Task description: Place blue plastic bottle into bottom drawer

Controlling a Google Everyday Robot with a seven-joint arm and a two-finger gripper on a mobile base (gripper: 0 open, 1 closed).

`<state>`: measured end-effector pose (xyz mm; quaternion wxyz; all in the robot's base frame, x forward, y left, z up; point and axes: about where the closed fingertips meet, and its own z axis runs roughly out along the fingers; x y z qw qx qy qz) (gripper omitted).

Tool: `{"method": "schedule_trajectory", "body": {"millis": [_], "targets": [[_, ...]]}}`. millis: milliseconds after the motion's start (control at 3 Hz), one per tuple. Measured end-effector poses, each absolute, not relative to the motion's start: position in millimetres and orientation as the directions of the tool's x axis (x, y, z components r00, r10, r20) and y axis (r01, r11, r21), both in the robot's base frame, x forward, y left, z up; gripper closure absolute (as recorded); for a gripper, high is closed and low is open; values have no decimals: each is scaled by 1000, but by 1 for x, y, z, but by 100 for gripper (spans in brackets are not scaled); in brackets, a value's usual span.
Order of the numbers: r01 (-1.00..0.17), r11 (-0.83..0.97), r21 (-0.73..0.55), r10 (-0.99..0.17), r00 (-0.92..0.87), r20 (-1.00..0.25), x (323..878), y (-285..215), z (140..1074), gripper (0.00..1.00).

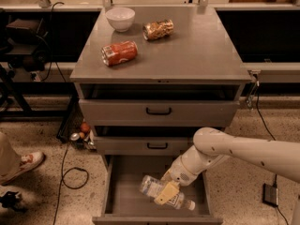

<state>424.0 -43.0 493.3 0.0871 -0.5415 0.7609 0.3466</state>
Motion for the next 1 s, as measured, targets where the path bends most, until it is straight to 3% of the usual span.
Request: {"method": "schedule_trajectory", "body": {"millis": [667,1000], "targets": [[-880,232,415,-760,-430,-488,468,-36,391,100],[-862,279,423,-693,-485,-533,494,-32,315,100]]}}
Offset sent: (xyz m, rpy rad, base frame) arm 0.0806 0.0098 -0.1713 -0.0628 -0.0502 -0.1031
